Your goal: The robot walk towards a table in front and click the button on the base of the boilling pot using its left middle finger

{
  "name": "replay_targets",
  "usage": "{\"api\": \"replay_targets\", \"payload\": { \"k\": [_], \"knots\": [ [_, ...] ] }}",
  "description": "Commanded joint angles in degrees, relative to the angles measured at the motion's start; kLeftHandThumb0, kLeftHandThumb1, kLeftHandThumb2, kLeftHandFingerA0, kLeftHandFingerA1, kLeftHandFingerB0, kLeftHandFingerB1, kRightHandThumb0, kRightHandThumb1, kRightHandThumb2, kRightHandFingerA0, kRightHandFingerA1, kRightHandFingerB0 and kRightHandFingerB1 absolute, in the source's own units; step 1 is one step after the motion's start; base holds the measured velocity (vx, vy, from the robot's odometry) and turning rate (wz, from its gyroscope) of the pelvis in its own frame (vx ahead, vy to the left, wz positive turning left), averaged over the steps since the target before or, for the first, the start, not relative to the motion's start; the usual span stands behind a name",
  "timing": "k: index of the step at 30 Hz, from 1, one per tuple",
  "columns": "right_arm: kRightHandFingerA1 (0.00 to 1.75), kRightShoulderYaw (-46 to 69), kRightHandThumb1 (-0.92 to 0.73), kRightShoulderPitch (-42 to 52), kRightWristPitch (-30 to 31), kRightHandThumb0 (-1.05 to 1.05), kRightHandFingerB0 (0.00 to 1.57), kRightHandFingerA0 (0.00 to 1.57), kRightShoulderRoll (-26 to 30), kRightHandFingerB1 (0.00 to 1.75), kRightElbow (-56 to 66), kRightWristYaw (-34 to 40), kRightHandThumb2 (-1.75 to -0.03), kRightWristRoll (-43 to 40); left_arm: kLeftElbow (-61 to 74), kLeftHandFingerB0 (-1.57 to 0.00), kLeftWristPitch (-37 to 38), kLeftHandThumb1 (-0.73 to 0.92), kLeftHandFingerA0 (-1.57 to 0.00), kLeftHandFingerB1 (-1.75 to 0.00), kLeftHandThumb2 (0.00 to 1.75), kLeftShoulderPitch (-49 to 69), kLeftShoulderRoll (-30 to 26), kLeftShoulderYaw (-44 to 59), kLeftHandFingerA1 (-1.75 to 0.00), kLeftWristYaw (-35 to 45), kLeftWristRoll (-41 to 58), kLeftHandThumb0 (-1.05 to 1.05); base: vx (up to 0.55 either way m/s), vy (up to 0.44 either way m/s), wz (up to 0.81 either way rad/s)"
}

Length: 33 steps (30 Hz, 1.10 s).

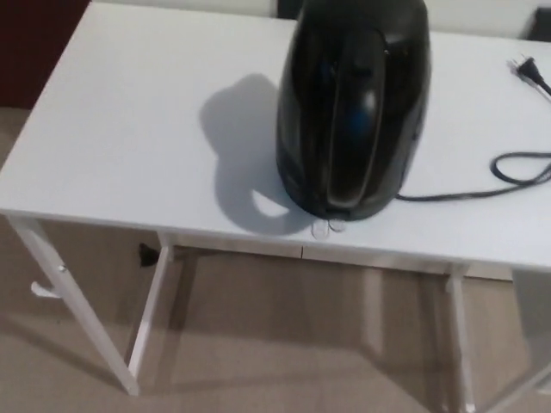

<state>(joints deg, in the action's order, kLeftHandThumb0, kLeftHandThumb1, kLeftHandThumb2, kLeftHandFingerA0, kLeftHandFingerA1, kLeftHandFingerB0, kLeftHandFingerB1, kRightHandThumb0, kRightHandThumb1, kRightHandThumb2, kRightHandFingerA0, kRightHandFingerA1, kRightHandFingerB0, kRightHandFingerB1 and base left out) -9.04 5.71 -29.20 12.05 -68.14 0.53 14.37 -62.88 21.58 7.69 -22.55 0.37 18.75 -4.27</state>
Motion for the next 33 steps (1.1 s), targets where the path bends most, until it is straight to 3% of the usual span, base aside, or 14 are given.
{"api": "replay_targets", "payload": {
  "k": [1,13,33],
  "knots": [
    [0.46,0.2,-0.59,0.1,0.2,-0.32,0.45,0.59,0.9,0.41,-0.4,-0.6,-0.57,0.0,0.3,-0.55,-0.4,0.53,-0.73,-0.38,0.56,0.3,-0.6,-0.4,-0.46,-0.3,-0.7,-0.36,0.13,-0.026,0.03],
    [0.47,-0.1,-0.59,-0.1,0.8,-0.32,0.46,0.58,0.9,0.41,-0.3,-0.5,-0.57,0.4,0.6,-0.55,-0.3,0.56,-0.72,-0.38,0.57,0.3,-0.8,-0.6,-0.45,0.1,-0.7,-0.36,0.11,-0.132,0.00],
    [0.47,-1.1,-0.61,-0.7,1.1,-0.33,0.48,0.57,1.2,0.42,-0.4,-0.5,-0.58,1.1,0.5,-0.57,-0.8,0.52,-0.72,-0.38,0.56,0.0,-0.5,-0.2,-0.46,0.1,0.0,-0.36,0.00,0.066,0.00]
  ]
}}
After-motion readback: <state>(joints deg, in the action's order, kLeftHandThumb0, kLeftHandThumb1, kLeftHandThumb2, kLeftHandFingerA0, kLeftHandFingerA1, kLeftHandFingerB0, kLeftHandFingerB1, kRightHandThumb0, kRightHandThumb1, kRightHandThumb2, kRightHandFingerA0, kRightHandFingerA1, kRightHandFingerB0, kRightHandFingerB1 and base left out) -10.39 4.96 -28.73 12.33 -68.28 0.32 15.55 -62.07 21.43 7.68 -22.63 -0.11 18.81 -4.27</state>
